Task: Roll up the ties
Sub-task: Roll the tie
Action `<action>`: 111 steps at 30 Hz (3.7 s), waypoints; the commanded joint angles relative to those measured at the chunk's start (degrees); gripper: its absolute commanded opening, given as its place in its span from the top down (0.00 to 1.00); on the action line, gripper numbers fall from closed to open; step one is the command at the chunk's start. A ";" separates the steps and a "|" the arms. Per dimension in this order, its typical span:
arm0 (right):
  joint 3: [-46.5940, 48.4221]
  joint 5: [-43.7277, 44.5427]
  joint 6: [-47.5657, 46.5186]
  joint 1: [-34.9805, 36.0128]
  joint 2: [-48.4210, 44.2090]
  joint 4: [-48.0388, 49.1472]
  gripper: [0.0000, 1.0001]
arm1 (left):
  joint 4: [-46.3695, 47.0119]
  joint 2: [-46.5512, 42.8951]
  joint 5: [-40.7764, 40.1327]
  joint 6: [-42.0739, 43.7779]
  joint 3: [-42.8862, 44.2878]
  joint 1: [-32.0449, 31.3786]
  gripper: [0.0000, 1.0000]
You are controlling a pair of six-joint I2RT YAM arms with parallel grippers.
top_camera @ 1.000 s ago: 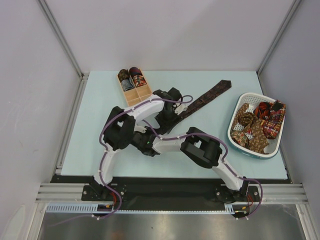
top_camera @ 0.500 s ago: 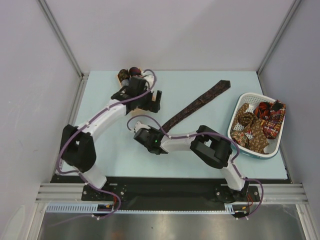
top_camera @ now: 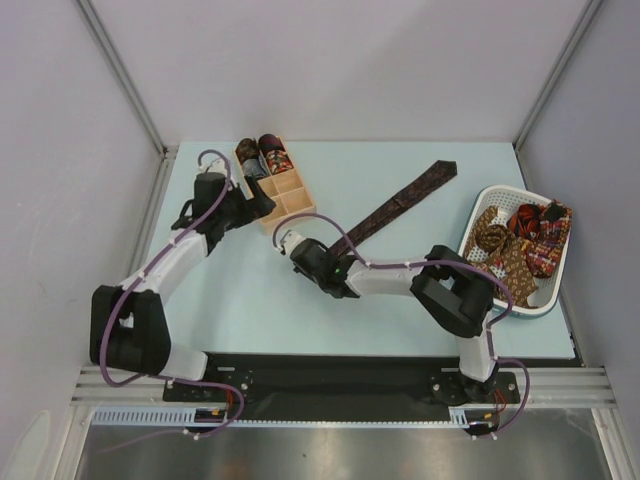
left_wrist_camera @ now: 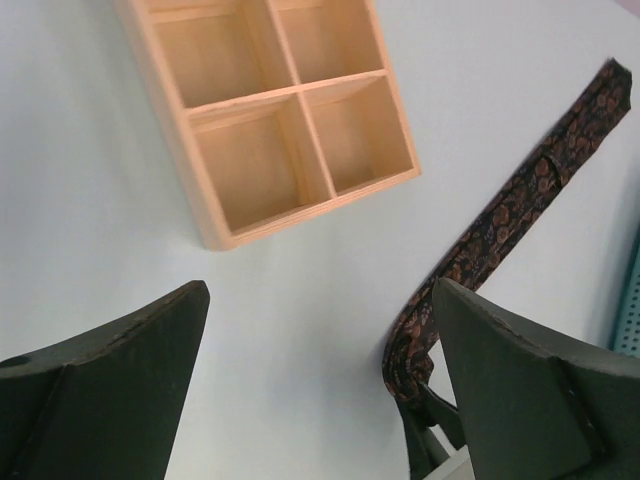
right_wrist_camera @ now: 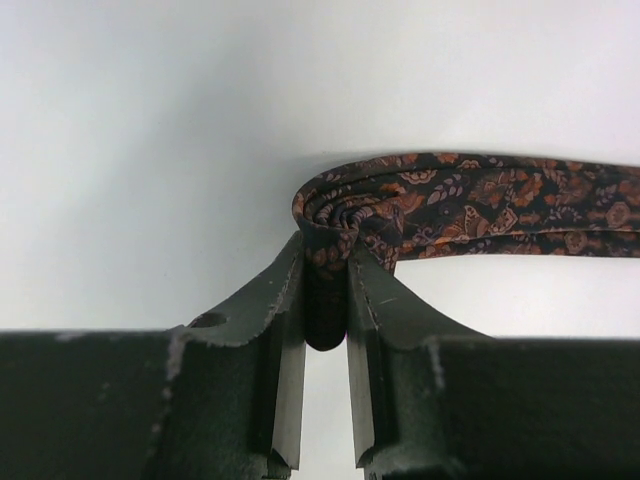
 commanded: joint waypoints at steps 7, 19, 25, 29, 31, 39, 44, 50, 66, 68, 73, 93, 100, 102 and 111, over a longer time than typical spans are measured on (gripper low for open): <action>-3.16 -23.52 5.61 -6.26 -6.57 6.25 0.79 | 7.90 -6.32 0.62 -3.09 -7.48 2.26 0.00; -2.37 -55.51 17.74 -20.76 -3.59 8.62 0.78 | 9.84 -4.74 1.24 1.39 -10.48 -0.54 0.00; -0.35 -68.26 23.28 -26.82 1.67 9.68 0.78 | 2.56 -0.62 -4.02 8.24 -4.87 -7.12 0.00; 0.53 -75.47 27.84 -29.38 5.20 11.95 0.78 | -0.36 2.98 -5.62 14.64 -1.08 -11.79 0.00; 0.18 -77.49 29.61 -30.69 6.08 14.33 0.79 | -1.59 4.40 -6.14 17.11 1.03 -14.69 0.00; -0.61 -81.19 35.23 -33.69 8.71 20.31 0.80 | -7.82 10.80 -9.55 26.96 9.64 -24.79 0.00; 0.71 -80.84 35.67 -34.65 10.03 18.55 0.81 | -10.73 16.00 -10.45 31.36 13.78 -25.51 0.00; 1.76 -79.26 35.24 -35.71 11.18 16.45 0.82 | -12.40 19.87 -8.87 35.93 15.63 -26.65 0.00; 2.38 -80.14 36.82 -35.89 12.67 17.24 0.81 | -16.17 29.53 -9.64 42.53 23.00 -29.99 0.00; 2.38 -80.05 36.73 -35.97 12.67 17.15 0.81 | -18.10 30.85 -10.10 42.97 24.32 -30.08 0.00; 2.73 -79.17 36.38 -36.06 12.67 16.10 0.77 | -20.40 32.79 -8.96 43.76 25.56 -29.99 0.14; -0.61 -75.13 36.20 -37.38 7.76 16.18 0.54 | -24.09 32.18 -9.57 42.09 24.15 -29.82 0.57; -1.84 -74.25 36.82 -38.08 7.04 17.24 0.58 | -24.44 32.00 -8.43 40.60 24.24 -28.85 0.59; -1.67 -74.86 37.34 -38.08 7.48 17.76 0.67 | -24.09 31.48 -7.04 40.42 24.15 -28.76 0.60; 1.32 -76.18 35.68 -36.42 10.03 14.08 0.77 | -24.00 31.29 -7.02 40.59 25.73 -28.76 0.23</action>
